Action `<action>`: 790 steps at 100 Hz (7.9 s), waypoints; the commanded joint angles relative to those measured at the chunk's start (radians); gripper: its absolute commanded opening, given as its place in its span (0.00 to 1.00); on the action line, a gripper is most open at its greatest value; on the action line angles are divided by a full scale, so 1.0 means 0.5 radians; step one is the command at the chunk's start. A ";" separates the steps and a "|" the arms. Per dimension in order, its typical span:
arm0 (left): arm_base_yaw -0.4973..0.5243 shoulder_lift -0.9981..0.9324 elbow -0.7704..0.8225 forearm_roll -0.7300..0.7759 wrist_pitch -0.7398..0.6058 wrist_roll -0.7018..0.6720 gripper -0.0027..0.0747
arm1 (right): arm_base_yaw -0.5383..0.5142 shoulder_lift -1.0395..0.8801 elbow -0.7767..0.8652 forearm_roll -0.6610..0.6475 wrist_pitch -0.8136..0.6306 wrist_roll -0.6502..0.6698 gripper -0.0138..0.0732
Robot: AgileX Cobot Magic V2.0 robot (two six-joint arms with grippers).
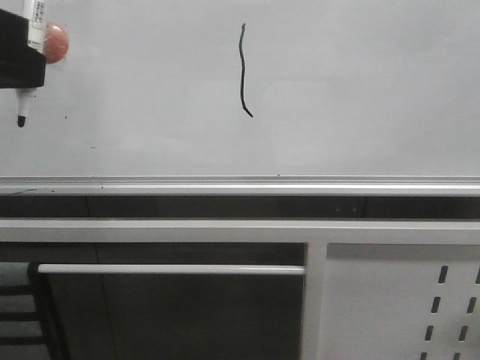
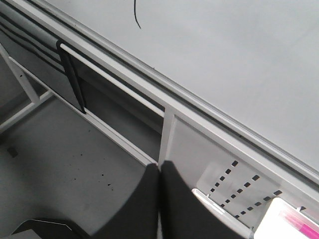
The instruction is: Write number 1 on whiteboard
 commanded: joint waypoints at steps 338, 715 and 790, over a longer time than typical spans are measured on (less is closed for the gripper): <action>0.377 -0.237 -0.271 -2.954 -1.353 3.548 0.01 | -0.009 0.005 -0.068 -0.039 0.222 0.009 0.10; 0.076 1.011 0.252 -4.709 -3.886 4.386 0.01 | -0.009 0.005 -0.068 -0.039 0.223 0.009 0.10; 0.278 0.958 0.188 -4.540 -3.886 4.453 0.01 | -0.009 0.005 -0.068 -0.039 0.223 0.009 0.10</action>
